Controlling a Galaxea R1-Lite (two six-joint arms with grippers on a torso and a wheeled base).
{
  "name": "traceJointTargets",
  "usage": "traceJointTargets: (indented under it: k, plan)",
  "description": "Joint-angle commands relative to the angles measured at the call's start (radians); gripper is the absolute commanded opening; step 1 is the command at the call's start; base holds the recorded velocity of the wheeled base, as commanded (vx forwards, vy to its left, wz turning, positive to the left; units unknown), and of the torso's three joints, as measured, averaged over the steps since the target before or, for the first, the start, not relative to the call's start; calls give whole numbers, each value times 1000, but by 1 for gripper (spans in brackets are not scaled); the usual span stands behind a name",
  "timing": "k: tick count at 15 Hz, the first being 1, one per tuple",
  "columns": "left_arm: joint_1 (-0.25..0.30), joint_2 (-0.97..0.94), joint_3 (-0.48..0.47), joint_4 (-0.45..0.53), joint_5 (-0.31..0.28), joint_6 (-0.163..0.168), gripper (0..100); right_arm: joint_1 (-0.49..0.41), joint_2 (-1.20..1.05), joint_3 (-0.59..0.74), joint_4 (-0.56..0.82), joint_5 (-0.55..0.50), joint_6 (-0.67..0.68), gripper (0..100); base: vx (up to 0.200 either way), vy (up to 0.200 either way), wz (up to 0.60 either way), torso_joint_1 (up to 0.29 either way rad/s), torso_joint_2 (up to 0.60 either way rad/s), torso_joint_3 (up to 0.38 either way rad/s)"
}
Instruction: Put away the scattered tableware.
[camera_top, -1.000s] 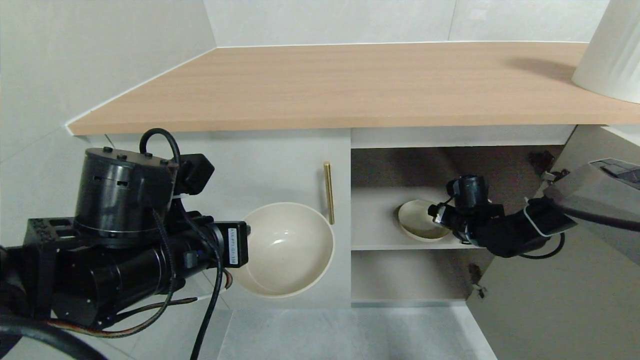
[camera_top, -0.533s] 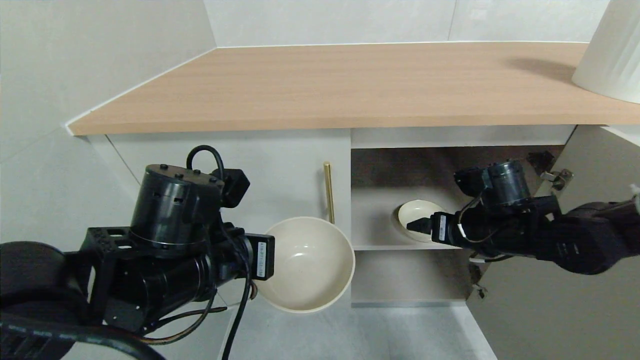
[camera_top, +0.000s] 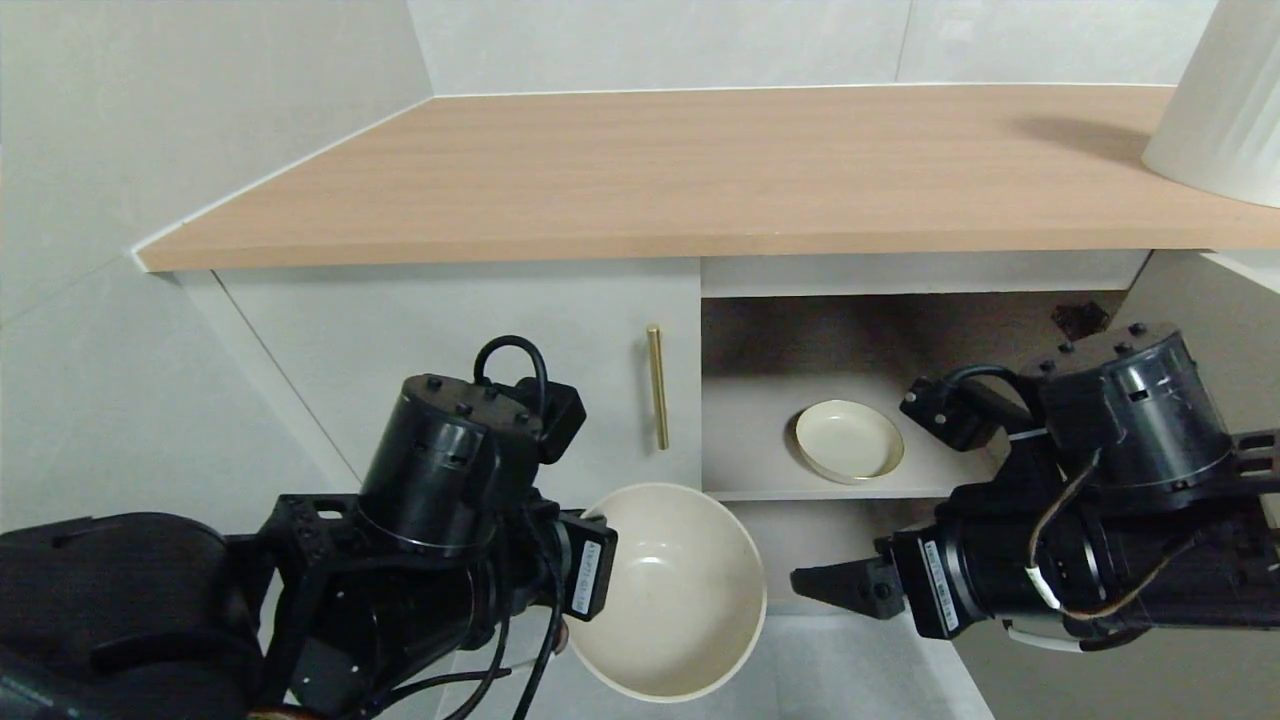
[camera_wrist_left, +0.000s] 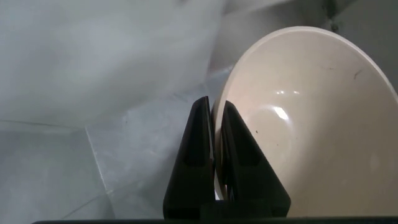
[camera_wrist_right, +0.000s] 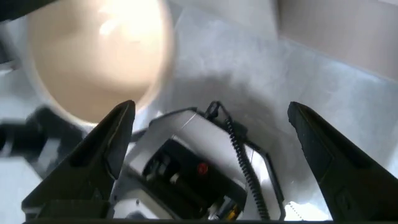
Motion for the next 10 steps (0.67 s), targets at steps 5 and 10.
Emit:
traceJointTargets:
  k: [5,10]
  plan:
    - [-56,74,2,-61,3,1,0,45,97,12,-8,-4,3,100,0,0,0,0,0,0]
    - [-70,74,2,-61,24,1,0,45,141,11,-42,-8,18,100,0,0,0,0,0,0]
